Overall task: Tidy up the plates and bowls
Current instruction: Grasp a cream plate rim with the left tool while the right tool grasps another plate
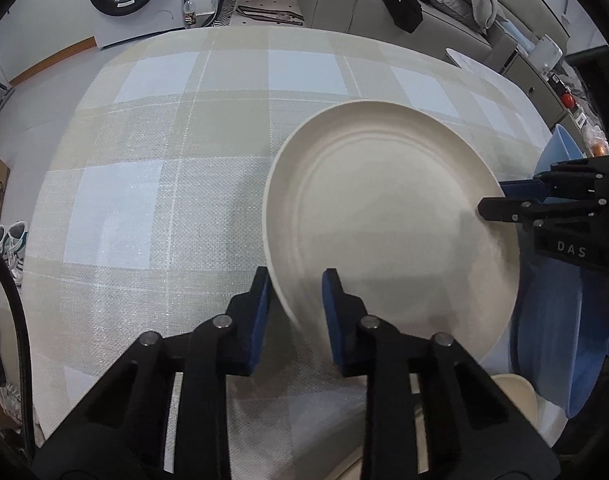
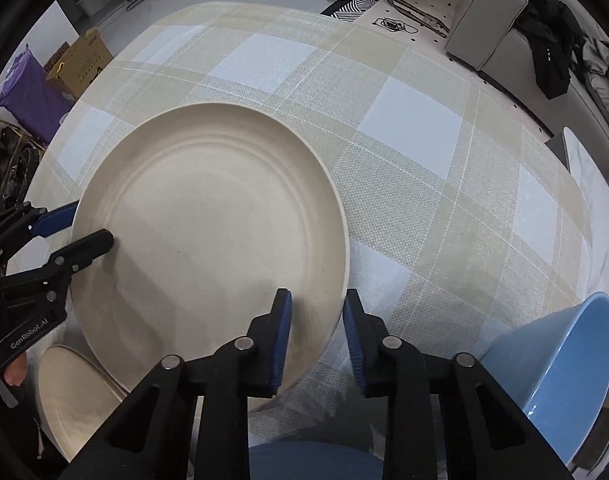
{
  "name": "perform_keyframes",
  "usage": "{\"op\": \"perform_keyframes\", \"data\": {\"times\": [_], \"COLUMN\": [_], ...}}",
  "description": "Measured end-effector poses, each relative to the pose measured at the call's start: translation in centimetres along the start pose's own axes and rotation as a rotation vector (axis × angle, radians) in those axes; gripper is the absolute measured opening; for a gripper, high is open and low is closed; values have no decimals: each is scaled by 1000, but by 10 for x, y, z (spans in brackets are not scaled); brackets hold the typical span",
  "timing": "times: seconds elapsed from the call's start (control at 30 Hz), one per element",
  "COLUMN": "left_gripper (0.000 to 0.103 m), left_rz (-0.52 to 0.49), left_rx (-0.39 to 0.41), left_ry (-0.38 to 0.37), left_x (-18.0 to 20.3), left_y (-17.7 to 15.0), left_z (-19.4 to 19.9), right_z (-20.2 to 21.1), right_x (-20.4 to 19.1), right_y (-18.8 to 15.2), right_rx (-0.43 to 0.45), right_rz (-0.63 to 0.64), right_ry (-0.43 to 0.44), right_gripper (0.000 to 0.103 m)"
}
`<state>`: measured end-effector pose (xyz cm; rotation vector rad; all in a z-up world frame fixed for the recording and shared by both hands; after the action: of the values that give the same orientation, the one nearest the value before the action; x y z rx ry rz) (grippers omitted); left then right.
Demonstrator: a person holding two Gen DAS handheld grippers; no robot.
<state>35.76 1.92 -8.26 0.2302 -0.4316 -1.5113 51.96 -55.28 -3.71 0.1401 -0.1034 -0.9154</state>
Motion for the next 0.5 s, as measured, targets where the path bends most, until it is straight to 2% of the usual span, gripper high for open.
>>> {"op": "perform_keyframes", "data": {"times": [0.17,0.5], "left_gripper": [19,19], "left_rz": [0,10], "left_rx": [10,51], "left_ry": [18,25], "left_x": [2,1], "left_y": [0,-3], "left_z": [1,19], "right_z": [3,18], "right_x": [3,-2], "right_y": [-4,-10], "right_rx": [15,65], "right_rz": [6,-5], "right_ry": [-19,-27], "right_gripper": [15,15]}}
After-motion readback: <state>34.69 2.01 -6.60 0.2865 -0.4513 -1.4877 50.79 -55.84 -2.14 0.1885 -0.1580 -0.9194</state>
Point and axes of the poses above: each gripper's, at about its wrist camera, not at the fingertips, and z roughly against the way its jaws point, x to its right, y to its top, the point moved 2 cm from there along -z, roughly the way its jaws point, and after that the axes turned 2 degrees about -z, right-handed, at the moved point
